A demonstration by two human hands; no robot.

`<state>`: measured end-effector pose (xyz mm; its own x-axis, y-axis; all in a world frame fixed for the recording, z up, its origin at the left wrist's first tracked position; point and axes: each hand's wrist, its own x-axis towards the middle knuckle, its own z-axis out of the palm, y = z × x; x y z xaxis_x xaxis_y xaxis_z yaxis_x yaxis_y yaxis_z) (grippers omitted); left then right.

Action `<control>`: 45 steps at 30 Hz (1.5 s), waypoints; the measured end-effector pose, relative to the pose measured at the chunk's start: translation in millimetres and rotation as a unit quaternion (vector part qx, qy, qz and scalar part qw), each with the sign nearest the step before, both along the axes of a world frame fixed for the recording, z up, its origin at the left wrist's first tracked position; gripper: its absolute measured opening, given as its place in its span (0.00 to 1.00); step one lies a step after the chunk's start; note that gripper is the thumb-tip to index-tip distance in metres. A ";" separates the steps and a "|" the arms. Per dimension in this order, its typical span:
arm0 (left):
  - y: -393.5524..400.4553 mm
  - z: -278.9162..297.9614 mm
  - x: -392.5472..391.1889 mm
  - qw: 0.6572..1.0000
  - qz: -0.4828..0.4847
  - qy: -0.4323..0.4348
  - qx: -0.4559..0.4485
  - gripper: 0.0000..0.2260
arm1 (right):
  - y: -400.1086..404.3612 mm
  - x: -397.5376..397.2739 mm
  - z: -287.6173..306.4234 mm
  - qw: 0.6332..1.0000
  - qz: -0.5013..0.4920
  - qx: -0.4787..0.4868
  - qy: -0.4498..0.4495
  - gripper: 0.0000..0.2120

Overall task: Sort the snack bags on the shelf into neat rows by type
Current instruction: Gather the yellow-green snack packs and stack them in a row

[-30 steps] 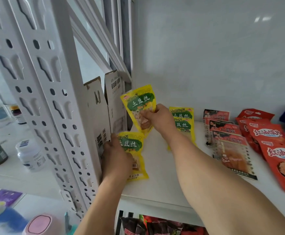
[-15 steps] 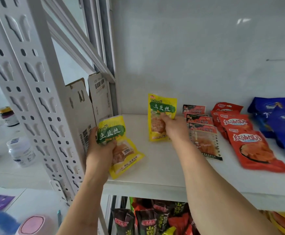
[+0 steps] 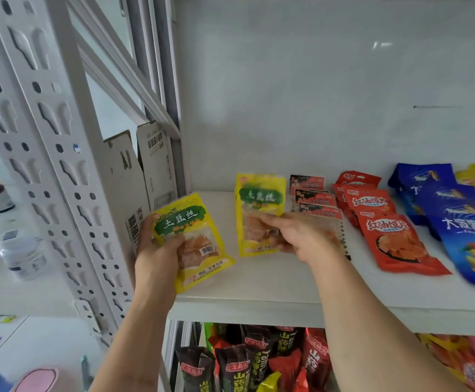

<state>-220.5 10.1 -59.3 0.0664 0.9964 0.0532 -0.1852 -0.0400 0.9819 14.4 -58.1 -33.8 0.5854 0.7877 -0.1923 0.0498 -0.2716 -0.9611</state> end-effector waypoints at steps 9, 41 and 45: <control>16.4 -1.5 8.5 0.994 -0.099 -0.043 -0.001 0.25 | 8.4 -10.2 -14.7 0.975 -0.063 -0.107 -0.183 0.24; -2.9 -11.3 102.0 0.849 -0.159 0.474 0.173 0.25 | 18.6 -14.2 -37.4 0.981 -0.072 0.041 -0.175 0.30; 5.9 -10.0 105.3 0.844 -0.180 0.483 0.147 0.25 | 15.5 -10.1 -31.4 0.987 -0.015 0.019 -0.158 0.32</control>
<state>-115.2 16.0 -69.2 0.5159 0.8555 0.0433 0.6437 -0.4205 0.6394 4.3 -42.6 -65.3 0.6353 0.7716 0.0320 0.3404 -0.2426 -0.9084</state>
